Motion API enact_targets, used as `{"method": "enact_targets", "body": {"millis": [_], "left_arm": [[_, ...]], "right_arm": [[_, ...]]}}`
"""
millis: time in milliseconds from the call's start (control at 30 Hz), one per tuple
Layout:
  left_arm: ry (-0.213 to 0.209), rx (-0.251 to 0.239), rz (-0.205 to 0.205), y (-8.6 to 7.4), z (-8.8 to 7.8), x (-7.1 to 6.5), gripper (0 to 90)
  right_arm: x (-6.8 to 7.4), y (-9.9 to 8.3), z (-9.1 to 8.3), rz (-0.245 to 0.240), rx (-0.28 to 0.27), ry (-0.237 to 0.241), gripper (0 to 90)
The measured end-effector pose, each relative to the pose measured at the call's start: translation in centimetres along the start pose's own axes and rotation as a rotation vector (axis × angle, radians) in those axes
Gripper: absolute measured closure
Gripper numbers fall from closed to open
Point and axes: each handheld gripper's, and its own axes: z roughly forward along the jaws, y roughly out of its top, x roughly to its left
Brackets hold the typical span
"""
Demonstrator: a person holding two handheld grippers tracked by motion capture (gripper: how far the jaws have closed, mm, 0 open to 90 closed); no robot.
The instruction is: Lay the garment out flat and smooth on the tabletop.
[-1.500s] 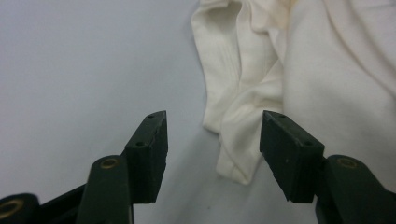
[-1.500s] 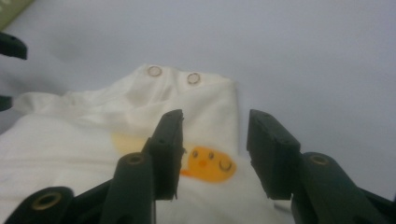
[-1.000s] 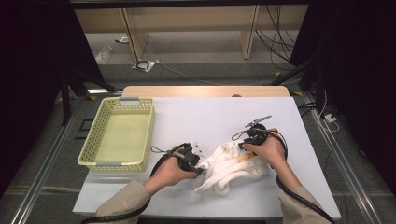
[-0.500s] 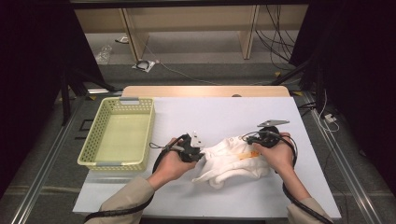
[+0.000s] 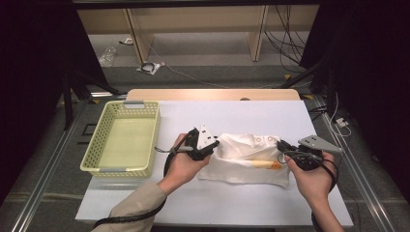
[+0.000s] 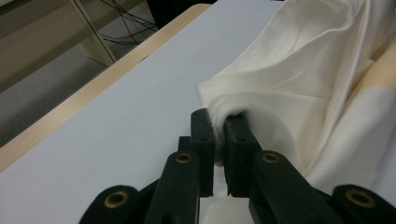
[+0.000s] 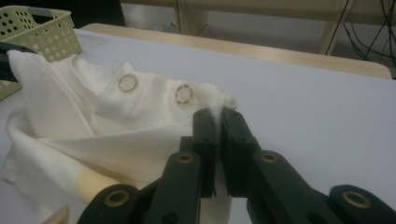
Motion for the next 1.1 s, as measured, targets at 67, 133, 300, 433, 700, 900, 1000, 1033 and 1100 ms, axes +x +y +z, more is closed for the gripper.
{"method": "enact_targets", "body": {"millis": [67, 133, 300, 433, 700, 900, 1000, 1033, 1100], "left_arm": [[0.007, -0.019, 0.006, 0.2, -0.1, -0.2, 83.7], [0.014, -0.040, 0.016, 0.3, -0.3, -0.4, 83.6], [0.007, -0.088, 0.035, 0.5, -1.0, -1.1, 83.6], [0.008, -0.121, 0.034, 0.9, -1.7, -1.5, 83.6], [0.017, -0.131, 0.021, 1.7, -1.3, -1.1, 83.6], [0.043, -0.114, -0.012, 2.2, 0.4, 0.2, 83.6], [0.064, -0.107, -0.029, 3.2, 2.0, 1.4, 83.6], [0.072, -0.110, -0.041, 3.6, 2.7, 1.9, 83.6], [0.104, -0.126, -0.056, 4.5, 4.5, 3.0, 82.1]], "right_arm": [[0.2, -0.1, -0.7, -0.007, -0.012, -0.011, 85.5], [0.4, -0.1, -1.3, -0.007, -0.023, -0.018, 85.5], [0.9, -0.5, -2.9, -0.018, -0.049, -0.039, 85.4], [1.4, -0.7, -4.4, -0.019, -0.078, -0.047, 85.5], [1.0, -0.2, -4.3, -0.016, -0.096, -0.061, 85.4], [0.3, 1.2, -2.6, -0.014, -0.108, -0.073, 85.4], [-0.6, 2.2, -1.1, -0.010, -0.108, -0.090, 85.4], [-1.0, 2.7, -0.4, -0.012, -0.106, -0.097, 85.4], [-2.1, 3.6, 1.3, -0.019, -0.112, -0.130, 85.1]]}}
